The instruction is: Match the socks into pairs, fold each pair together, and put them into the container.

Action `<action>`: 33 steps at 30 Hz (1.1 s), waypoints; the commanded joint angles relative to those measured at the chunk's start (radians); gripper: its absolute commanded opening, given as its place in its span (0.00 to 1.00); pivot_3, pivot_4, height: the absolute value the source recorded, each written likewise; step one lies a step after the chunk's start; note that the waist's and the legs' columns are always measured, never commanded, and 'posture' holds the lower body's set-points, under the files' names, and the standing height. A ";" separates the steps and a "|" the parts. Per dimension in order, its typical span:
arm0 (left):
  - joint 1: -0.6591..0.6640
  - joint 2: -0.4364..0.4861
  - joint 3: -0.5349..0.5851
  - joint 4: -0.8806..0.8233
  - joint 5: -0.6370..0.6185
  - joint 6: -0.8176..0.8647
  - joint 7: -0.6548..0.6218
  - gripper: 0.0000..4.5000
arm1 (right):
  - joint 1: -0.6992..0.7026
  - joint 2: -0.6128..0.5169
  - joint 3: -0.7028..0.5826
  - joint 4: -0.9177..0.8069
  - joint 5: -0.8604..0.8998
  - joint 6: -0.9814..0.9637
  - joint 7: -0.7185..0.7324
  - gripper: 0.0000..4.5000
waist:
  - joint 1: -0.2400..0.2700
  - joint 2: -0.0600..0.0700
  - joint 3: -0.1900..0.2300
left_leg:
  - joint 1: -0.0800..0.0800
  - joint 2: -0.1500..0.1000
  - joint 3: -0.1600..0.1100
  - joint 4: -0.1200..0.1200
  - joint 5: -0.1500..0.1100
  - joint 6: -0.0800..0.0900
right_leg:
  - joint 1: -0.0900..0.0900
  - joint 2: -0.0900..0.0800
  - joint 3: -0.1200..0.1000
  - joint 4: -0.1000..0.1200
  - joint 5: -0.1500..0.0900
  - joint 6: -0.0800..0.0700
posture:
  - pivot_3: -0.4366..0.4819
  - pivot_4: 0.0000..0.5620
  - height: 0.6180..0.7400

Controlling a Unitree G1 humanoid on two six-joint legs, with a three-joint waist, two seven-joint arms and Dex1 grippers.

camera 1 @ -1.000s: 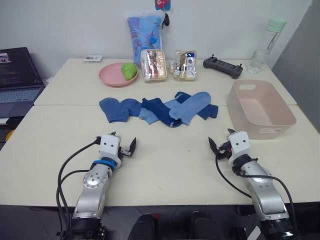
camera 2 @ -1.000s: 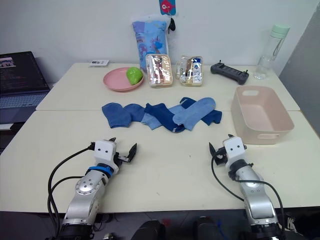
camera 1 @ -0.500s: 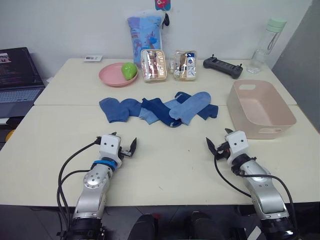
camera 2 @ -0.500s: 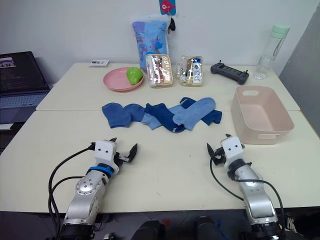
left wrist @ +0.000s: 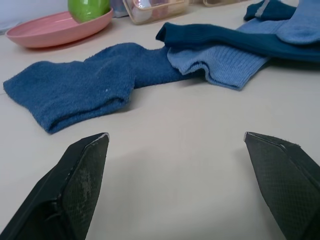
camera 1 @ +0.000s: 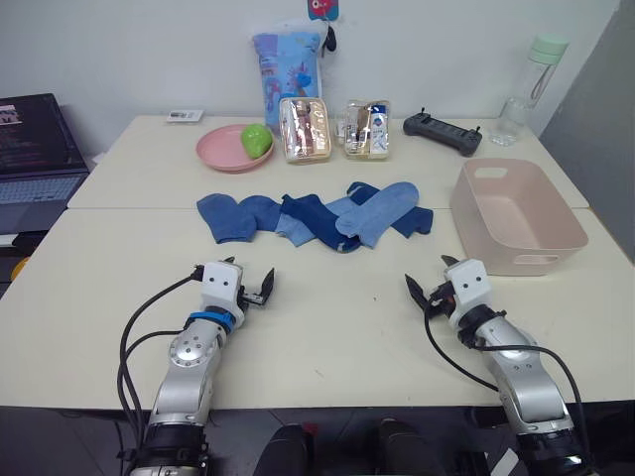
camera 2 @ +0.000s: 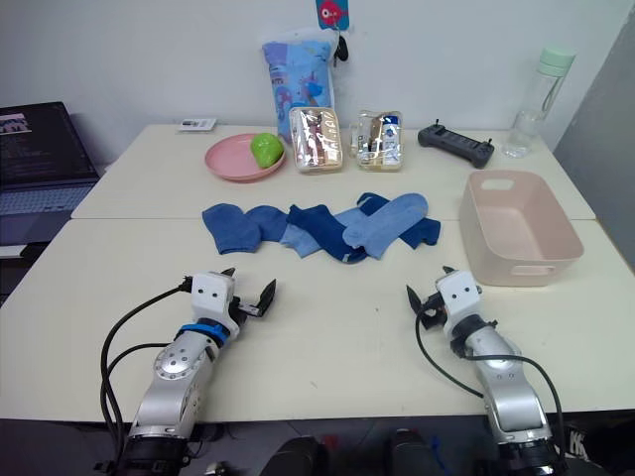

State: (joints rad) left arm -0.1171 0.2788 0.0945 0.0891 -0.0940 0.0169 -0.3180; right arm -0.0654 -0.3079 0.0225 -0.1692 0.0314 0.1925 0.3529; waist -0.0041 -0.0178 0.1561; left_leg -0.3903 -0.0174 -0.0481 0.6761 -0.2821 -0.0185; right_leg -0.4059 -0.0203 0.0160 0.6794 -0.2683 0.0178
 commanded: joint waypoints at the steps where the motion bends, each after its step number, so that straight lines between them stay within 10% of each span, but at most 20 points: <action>1: -0.006 0.001 -0.003 -0.014 -0.016 -0.020 -0.021 1.00 | -0.010 -0.012 -0.005 -0.037 -0.002 -0.014 0.004 1.00 | 0.000 0.000 0.000 | 0.000 0.000 0.000 0.000 0.000 0.000 | 0.000 0.000 0.000 0.000 0.000 0.000 | 0.48 0.27 1.00; 22: 0.002 -0.006 -0.018 -0.058 -0.050 -0.035 -0.096 1.00 | -0.141 -0.016 0.079 0.034 -0.071 -0.016 0.031 1.00 | -0.001 0.000 0.000 | 0.000 0.000 0.000 0.000 0.000 0.000 | 0.000 0.000 0.000 0.000 0.000 0.000 | 0.48 0.27 1.00; 33: -0.023 0.039 -0.064 -0.219 -0.239 0.055 -0.322 1.00 | -0.468 0.023 0.212 0.489 -0.222 -0.109 0.000 1.00 | -0.007 0.001 0.001 | 0.000 0.000 0.000 0.000 0.000 0.000 | 0.000 0.000 0.000 0.000 0.000 0.000 | 0.48 0.27 1.00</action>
State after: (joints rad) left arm -0.1282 0.3069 0.0437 -0.0897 -0.3166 0.0633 -0.6169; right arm -0.4928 -0.2916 0.2356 0.2858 -0.1767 0.1239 0.3701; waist -0.0112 -0.0172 0.1567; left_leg -0.3903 -0.0176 -0.0479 0.6760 -0.2821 -0.0186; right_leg -0.4061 -0.0202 0.0161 0.6792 -0.2683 0.0176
